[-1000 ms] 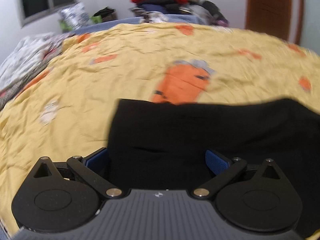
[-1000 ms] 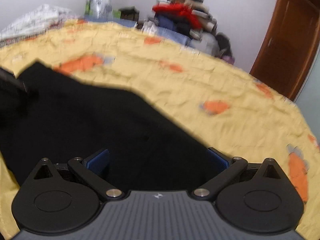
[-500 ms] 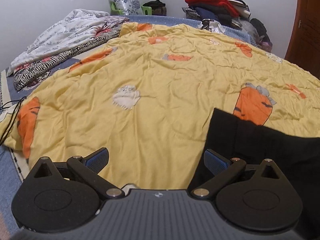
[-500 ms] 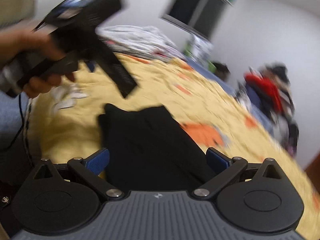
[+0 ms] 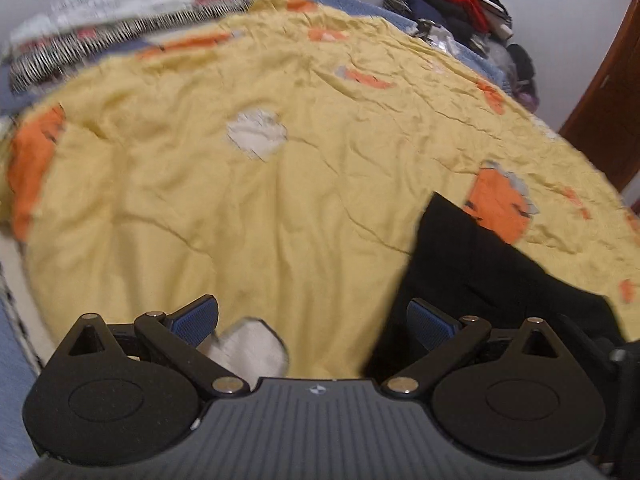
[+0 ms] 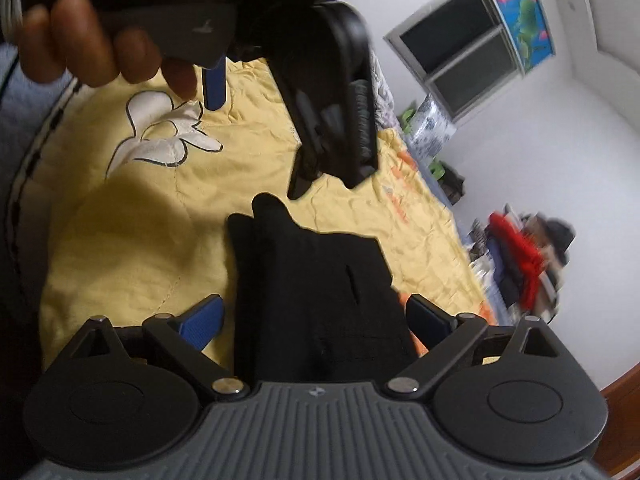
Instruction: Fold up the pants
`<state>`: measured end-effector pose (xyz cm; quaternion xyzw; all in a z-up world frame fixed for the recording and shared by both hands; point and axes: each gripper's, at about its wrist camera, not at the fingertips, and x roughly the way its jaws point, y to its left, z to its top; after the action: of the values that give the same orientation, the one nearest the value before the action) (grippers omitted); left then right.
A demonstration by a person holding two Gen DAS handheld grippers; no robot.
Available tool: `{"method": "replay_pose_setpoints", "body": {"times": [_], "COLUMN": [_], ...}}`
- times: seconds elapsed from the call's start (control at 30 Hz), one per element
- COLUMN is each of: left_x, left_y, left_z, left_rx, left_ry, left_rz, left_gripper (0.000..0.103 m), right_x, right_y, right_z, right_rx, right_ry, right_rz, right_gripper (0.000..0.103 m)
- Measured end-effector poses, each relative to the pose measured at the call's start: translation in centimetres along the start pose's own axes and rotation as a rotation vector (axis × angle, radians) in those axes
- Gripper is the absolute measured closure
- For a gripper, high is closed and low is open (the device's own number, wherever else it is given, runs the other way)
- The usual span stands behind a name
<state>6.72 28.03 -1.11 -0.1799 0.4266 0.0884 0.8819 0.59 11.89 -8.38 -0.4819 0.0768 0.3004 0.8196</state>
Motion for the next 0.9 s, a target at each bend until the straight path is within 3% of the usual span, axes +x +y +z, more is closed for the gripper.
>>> {"method": "replay_pose_setpoints", "body": {"times": [0.1,0.13,0.23,0.37,0.5,0.67,0.9], "left_x": [0.5,0.8,1.3,1.8,2.0,4.8,8.1], "left_y": [0.7,0.9,1.8,2.5,1.9,1.2,-1.3], "left_z": [-0.1,-0.1,0.1,0.6,1.1,1.0,2.6], "left_rx": [-0.085,-0.118,-0.201,-0.275,-0.28,-0.392,-0.421], "left_ry": [0.064,0.084,0.103,0.133,0.149,0.258,0.239], "left_rz": [-0.131,-0.167,-0.203,-0.281,-0.349,-0.539,-0.572], "left_gripper": [0.001,0.001,0.001,0.001,0.001,0.001,0.002], "right_x": [0.5,0.9,1.9,2.0,1.5,1.4,1.4], "right_y": [0.5,0.7,0.8,0.7,-1.7,-5.2,-6.5], "right_z": [0.7,1.0,1.2,1.1,1.1,0.6,0.0], "right_rx": [-0.025,-0.033,-0.026,-0.018,0.14,0.314,0.395], "right_ry": [-0.018,-0.009,0.028,0.021,-0.01,-0.026,-0.014], "right_rz": [-0.015,-0.029,0.011,0.038,0.089,0.134,0.173], "right_gripper": [0.011,0.027,0.055,0.068,0.081,0.085,0.085]}}
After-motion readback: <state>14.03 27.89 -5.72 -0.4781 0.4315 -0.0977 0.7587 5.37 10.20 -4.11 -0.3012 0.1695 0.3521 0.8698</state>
